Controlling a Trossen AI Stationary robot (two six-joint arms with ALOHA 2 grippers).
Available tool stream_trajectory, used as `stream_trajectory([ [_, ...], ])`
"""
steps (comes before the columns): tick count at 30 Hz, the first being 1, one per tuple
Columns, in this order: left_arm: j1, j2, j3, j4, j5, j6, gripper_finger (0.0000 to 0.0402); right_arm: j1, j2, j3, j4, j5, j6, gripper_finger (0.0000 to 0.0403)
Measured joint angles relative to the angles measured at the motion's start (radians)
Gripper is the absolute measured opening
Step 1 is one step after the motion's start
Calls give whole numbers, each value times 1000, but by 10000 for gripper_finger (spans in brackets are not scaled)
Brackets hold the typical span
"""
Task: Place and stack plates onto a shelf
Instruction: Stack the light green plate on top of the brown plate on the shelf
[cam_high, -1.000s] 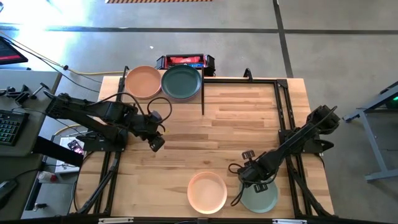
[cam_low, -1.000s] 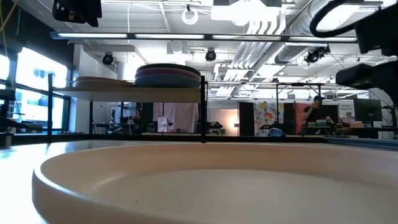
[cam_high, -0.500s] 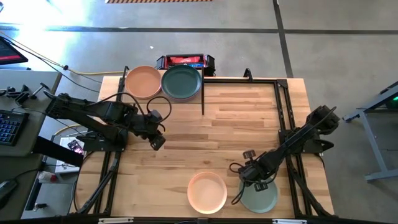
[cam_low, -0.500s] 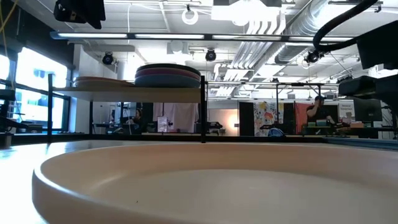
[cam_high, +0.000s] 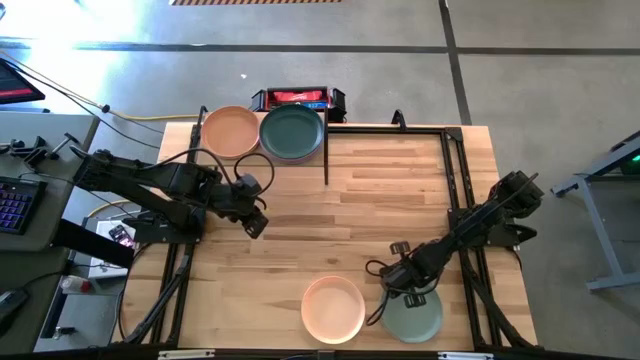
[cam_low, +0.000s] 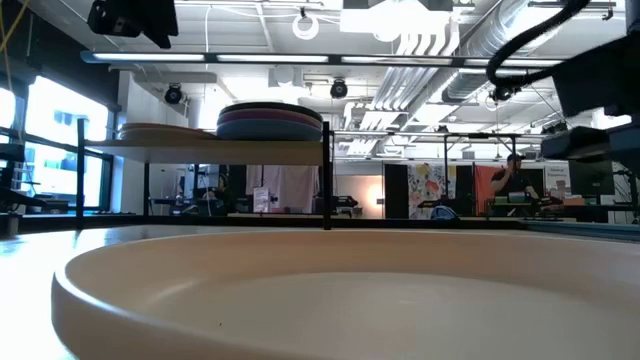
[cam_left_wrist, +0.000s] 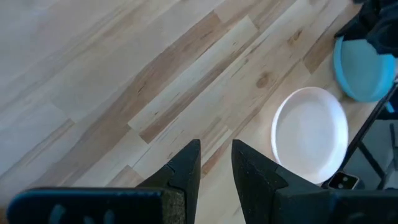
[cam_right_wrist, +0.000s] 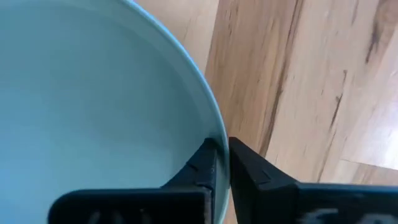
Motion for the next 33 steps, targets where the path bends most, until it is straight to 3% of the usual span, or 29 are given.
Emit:
stream_trajectory([
  [12,0,0,0,111,-67,-16,78,-39,0,170,-291,45,0,0],
  [25,0,0,0,112,-142,-94,80,-138,0,478,-682,222,16,0],
  [33,0,0,0,112,-152,-103,115,-229,0,703,-705,361,50,0],
])
